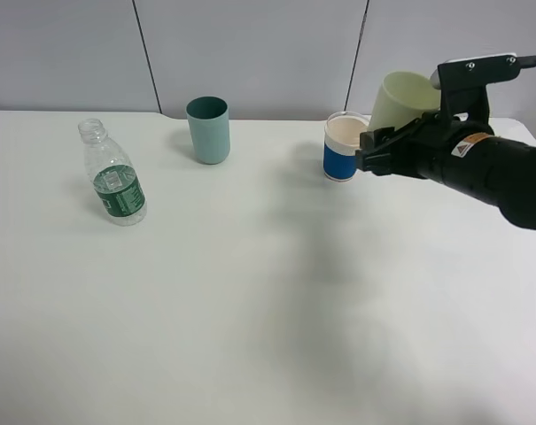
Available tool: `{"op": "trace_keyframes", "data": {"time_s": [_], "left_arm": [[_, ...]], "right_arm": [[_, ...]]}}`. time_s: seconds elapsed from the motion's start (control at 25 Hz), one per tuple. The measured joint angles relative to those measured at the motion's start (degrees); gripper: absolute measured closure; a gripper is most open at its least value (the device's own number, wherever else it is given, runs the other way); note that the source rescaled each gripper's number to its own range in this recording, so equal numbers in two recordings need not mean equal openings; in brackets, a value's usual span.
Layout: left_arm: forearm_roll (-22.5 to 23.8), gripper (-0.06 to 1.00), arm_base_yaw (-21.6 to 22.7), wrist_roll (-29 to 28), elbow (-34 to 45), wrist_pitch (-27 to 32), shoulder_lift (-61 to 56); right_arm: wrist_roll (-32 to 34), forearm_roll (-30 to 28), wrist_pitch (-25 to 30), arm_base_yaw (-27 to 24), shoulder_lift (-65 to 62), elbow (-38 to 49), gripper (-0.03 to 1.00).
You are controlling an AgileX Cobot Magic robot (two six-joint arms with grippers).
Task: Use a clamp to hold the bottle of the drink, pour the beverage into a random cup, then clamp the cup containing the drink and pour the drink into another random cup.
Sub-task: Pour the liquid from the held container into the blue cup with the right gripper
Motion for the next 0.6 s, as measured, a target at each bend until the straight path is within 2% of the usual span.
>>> {"op": "trace_keyframes", "data": {"time_s": [0.2, 0.44, 0.6], "left_arm": [[0.0, -0.06, 0.0, 0.0, 0.0, 0.0, 0.0], [0.0, -0.06, 0.0, -0.1, 0.0, 0.0, 0.0], [0.0, -0.06, 0.0, 0.0, 0.0, 0.0, 0.0]], "right_arm": [[0.0, -0.1, 7.1, -5.1, 0.0, -4.0, 0.94], [-0.4, -1.1, 12.8, -9.6, 0.0, -8.4, 0.94], [0.6, -6.0, 17.6, -11.5, 0.0, -11.5, 0.94]]}}
